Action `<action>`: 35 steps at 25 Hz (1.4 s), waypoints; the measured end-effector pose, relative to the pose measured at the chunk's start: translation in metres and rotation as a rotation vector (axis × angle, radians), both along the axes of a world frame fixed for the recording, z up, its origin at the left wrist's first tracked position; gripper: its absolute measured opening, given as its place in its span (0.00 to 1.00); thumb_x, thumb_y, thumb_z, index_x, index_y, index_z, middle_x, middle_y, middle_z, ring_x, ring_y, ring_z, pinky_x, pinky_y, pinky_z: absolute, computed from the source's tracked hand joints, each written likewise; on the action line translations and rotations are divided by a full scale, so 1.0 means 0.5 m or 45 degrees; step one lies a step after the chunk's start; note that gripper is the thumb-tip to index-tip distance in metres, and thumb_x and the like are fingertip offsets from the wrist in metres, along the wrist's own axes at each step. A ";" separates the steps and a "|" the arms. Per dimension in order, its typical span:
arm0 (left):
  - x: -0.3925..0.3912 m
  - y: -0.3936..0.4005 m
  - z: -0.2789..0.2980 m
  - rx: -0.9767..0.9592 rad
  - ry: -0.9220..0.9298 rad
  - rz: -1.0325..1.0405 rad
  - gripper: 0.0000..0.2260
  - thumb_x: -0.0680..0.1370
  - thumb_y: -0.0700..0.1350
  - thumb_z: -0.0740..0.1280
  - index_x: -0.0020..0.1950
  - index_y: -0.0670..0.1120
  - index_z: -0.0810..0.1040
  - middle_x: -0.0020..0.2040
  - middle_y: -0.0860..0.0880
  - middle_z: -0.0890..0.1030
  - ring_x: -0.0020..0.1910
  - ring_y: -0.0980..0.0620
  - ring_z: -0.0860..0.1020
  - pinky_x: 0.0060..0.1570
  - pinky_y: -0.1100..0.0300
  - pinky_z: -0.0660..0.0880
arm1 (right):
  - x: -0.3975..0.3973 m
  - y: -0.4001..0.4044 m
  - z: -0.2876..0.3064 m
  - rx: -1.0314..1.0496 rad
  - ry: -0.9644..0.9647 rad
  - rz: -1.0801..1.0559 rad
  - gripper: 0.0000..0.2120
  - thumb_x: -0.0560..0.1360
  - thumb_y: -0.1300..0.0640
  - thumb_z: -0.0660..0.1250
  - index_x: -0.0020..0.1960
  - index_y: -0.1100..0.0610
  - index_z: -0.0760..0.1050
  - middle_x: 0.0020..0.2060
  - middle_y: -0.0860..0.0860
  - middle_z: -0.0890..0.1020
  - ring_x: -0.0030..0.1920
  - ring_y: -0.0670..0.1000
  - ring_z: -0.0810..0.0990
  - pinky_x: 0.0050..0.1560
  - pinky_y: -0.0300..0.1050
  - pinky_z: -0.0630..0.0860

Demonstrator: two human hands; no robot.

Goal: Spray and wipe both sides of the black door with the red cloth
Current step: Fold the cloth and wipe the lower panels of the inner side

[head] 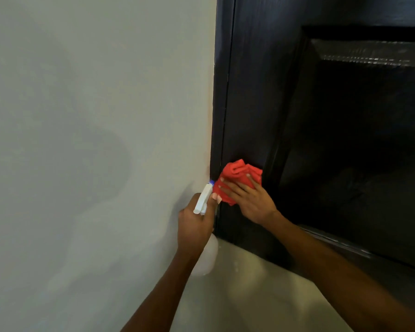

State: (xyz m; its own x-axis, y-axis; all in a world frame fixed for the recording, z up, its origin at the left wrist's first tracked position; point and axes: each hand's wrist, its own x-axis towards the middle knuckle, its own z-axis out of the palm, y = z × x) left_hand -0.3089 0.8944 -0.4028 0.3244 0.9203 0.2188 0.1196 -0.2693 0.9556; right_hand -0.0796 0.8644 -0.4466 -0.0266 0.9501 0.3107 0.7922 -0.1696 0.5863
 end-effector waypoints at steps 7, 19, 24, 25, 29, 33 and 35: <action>0.008 -0.015 -0.089 -0.034 0.058 0.052 0.08 0.81 0.55 0.65 0.55 0.53 0.76 0.39 0.53 0.81 0.39 0.54 0.82 0.42 0.48 0.84 | -0.024 -0.049 -0.170 0.055 0.188 -0.101 0.44 0.73 0.59 0.71 0.83 0.47 0.55 0.83 0.52 0.52 0.81 0.58 0.57 0.77 0.66 0.42; 0.008 0.022 -0.122 -0.051 0.097 0.139 0.10 0.80 0.59 0.64 0.52 0.54 0.77 0.40 0.56 0.81 0.38 0.55 0.81 0.41 0.54 0.83 | 0.022 0.010 -0.169 -0.202 -0.064 0.146 0.34 0.77 0.49 0.66 0.81 0.48 0.60 0.82 0.52 0.57 0.81 0.57 0.45 0.76 0.63 0.26; 0.005 0.019 -0.163 -0.060 0.154 0.061 0.04 0.81 0.58 0.65 0.51 0.60 0.75 0.39 0.51 0.81 0.37 0.51 0.81 0.41 0.48 0.83 | 0.016 0.017 -0.138 0.235 0.047 0.088 0.39 0.71 0.58 0.60 0.83 0.50 0.58 0.83 0.53 0.56 0.81 0.58 0.53 0.79 0.66 0.38; -0.001 0.016 -0.173 -0.067 0.152 0.048 0.03 0.81 0.58 0.65 0.50 0.61 0.74 0.39 0.50 0.82 0.37 0.51 0.81 0.40 0.50 0.83 | 0.011 0.010 -0.175 0.169 0.032 0.073 0.40 0.71 0.59 0.60 0.83 0.50 0.57 0.83 0.53 0.55 0.81 0.59 0.52 0.78 0.66 0.36; -0.025 0.011 -0.209 -0.099 0.153 -0.012 0.01 0.81 0.55 0.65 0.52 0.61 0.75 0.46 0.48 0.84 0.39 0.51 0.83 0.36 0.60 0.81 | 0.003 -0.011 -0.317 -0.417 -0.054 0.054 0.35 0.78 0.55 0.65 0.82 0.51 0.56 0.82 0.54 0.57 0.82 0.58 0.50 0.76 0.63 0.28; -0.016 0.000 -0.227 -0.187 0.131 -0.001 0.19 0.79 0.58 0.65 0.65 0.48 0.77 0.49 0.49 0.84 0.42 0.53 0.83 0.33 0.71 0.77 | -0.034 0.058 -0.355 -0.857 -0.446 0.131 0.35 0.84 0.48 0.60 0.84 0.51 0.44 0.83 0.55 0.44 0.81 0.62 0.37 0.65 0.67 0.24; 0.001 0.005 -0.215 -0.206 0.102 0.023 0.19 0.79 0.57 0.65 0.66 0.48 0.77 0.51 0.50 0.83 0.43 0.56 0.82 0.35 0.73 0.76 | -0.040 0.088 -0.360 -0.972 -0.508 0.094 0.36 0.83 0.44 0.60 0.84 0.51 0.46 0.83 0.56 0.45 0.81 0.65 0.39 0.65 0.71 0.24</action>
